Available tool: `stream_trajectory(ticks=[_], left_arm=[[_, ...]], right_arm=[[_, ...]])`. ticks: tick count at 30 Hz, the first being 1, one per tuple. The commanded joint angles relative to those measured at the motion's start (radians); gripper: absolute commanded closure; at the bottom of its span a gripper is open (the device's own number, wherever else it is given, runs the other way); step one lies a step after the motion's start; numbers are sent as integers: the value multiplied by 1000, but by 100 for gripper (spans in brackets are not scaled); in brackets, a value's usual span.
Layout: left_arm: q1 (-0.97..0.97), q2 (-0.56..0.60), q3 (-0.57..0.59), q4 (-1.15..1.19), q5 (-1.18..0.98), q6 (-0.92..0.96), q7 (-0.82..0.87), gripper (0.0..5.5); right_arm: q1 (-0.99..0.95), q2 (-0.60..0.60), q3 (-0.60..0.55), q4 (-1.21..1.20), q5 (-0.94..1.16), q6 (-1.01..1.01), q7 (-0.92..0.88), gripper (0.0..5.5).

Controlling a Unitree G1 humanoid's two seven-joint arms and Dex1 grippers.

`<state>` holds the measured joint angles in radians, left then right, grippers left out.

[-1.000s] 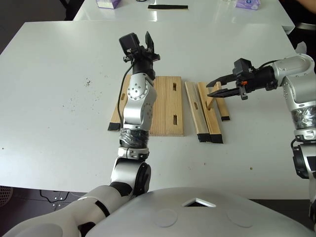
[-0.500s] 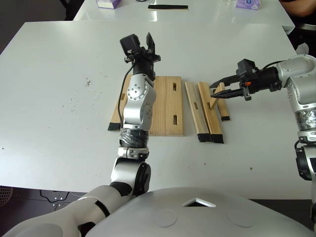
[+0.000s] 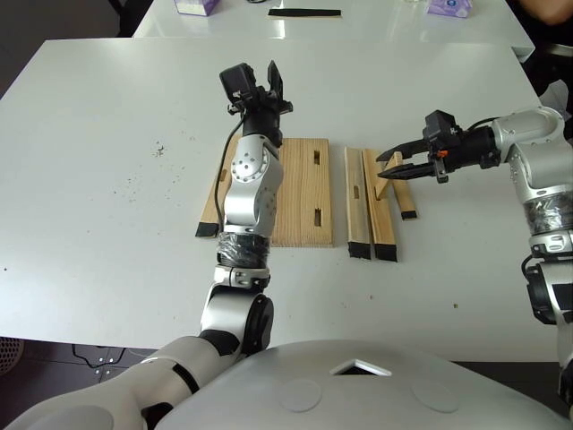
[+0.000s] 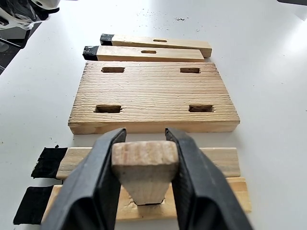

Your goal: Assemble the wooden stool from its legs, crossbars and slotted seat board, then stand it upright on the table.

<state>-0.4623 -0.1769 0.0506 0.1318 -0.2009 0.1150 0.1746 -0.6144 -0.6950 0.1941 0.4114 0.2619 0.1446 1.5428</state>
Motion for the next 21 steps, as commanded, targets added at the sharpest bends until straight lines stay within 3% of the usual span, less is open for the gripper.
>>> stream_trajectory(ticks=[1, 13, 20, 21], left_arm=[[-17, -22, 2, 6, -7, 1, -6, 330], [-19, -12, 0, -4, -9, 29, -31, 330], [-17, -15, -2, -3, -5, 25, -32, 330], [-16, -15, -1, -4, -4, 24, -30, 330]], right_arm=[[89, -5, 32, 37, -48, -7, -11, 420], [145, 28, 65, 61, -72, -27, -79, 420], [109, 52, 28, 63, -32, -5, -102, 420], [109, 50, 15, 49, -10, 1, -93, 383]])
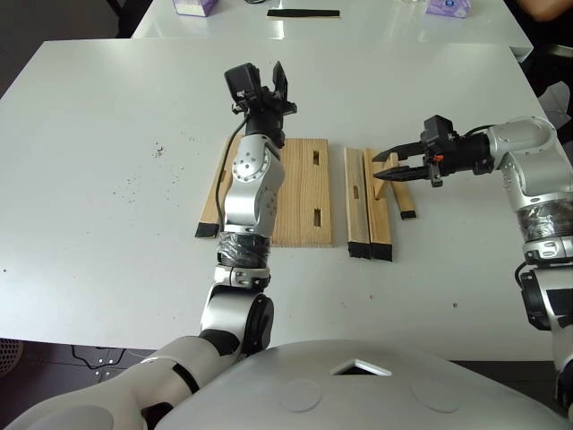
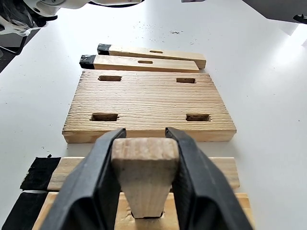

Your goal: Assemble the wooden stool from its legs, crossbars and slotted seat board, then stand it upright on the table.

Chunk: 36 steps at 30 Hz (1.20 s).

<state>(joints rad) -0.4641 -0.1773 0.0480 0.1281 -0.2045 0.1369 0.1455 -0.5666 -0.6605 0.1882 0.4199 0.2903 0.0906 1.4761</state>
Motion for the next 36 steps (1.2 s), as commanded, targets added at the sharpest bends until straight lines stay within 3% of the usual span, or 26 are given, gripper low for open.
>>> stream_trajectory(ticks=[1, 6, 12, 21, 25, 28, 31, 36], left_arm=[[-13, -14, 3, -2, 1, 2, 2, 330], [4, -12, 8, -31, 9, 10, 21, 330], [31, -11, 11, -74, 12, 25, 38, 330], [57, -3, 12, -116, 9, 48, 52, 330], [48, 4, 11, -110, 10, 55, 50, 330], [44, 6, 14, -108, 10, 57, 50, 330], [34, 5, 16, -91, 6, 51, 45, 330], [11, 4, 16, -59, 8, 49, 41, 330]], right_arm=[[56, 19, 3, 29, -11, 68, -29, 379], [93, 9, -54, -83, 13, 132, -94, 301], [218, -41, -74, -235, 4, 162, -152, 297], [227, -126, -263, -546, 199, 376, -229, 297], [181, -66, -295, -630, 278, 438, -334, 297], [114, 43, -313, -643, 345, 494, -480, 297], [114, 144, -256, -645, 301, 497, -619, 297], [176, 216, -162, -676, 208, 495, -754, 297]])
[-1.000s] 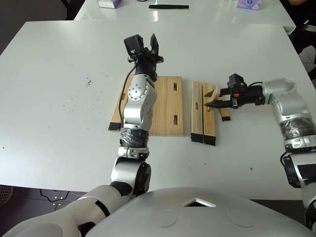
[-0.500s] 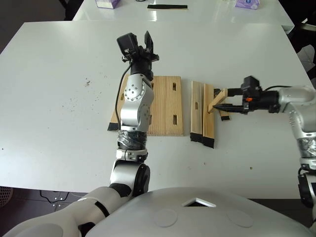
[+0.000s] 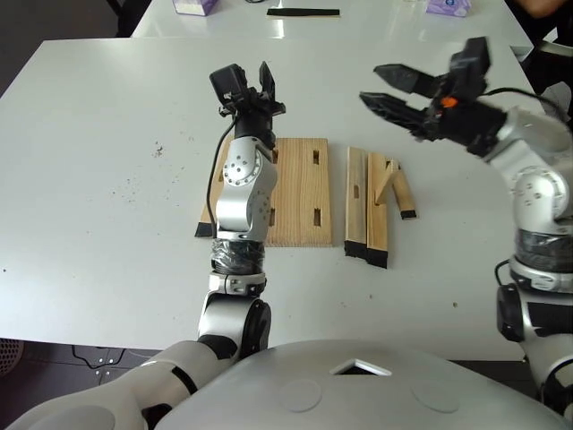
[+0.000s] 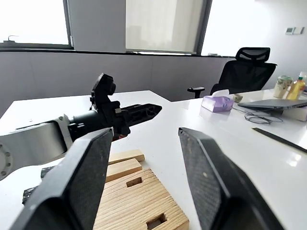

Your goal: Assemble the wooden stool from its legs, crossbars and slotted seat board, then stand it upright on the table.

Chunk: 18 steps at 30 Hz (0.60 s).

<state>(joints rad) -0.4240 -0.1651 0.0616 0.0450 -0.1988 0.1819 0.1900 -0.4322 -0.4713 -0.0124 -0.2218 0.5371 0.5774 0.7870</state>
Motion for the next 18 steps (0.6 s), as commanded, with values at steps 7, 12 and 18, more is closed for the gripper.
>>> stream_trajectory(ticks=[7, 12, 18], left_arm=[[-46, -16, 13, 46, 6, -8, 5, 330], [-41, -23, 15, 42, 15, -20, 18, 330], [-55, -36, 6, 65, 18, -35, 25, 330]], right_arm=[[28, 20, 36, -84, 0, 30, -48, 297], [7, 55, 22, -112, 63, 60, -70, 297], [151, 26, 190, 63, -166, -96, -61, 297]])
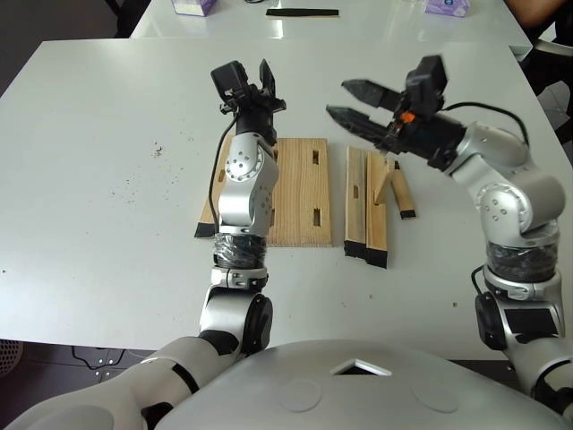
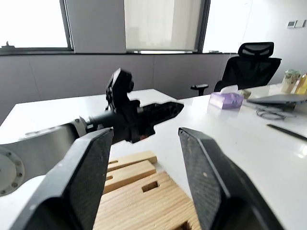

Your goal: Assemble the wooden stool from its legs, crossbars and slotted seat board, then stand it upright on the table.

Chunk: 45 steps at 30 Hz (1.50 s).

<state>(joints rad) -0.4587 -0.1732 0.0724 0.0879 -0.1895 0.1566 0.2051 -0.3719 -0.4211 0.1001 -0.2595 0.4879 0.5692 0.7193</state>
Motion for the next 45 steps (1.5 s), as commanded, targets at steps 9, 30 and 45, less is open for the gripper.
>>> stream_trajectory(ticks=[9, 30, 45], left_arm=[[-3, -32, -13, 14, 12, -24, 19, 330], [147, -98, -87, -168, 8, -56, 177, 330], [195, -92, -168, -240, -13, 24, 168, 330]], right_arm=[[-34, 48, -95, -116, 149, 8, -49, 297], [501, -323, -61, -148, -42, 123, 63, 270], [491, -219, 26, -293, -42, 360, -182, 220]])
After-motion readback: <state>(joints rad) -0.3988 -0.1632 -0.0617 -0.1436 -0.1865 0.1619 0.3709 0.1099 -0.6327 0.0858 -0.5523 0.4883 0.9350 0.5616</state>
